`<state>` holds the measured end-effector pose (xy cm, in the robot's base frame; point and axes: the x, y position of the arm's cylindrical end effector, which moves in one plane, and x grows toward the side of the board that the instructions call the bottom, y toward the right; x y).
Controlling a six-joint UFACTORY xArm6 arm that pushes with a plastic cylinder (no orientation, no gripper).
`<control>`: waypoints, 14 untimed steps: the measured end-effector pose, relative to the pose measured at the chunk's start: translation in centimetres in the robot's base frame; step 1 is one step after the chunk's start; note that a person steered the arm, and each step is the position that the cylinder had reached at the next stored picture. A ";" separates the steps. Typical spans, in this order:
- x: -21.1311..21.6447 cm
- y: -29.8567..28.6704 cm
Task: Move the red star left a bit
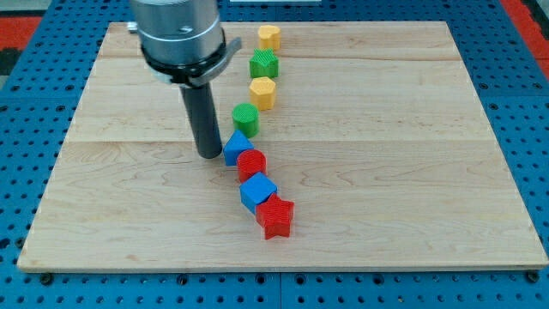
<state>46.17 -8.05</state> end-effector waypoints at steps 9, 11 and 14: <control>11.0 16.0; 10.6 7.0; 15.7 13.1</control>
<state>61.91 5.05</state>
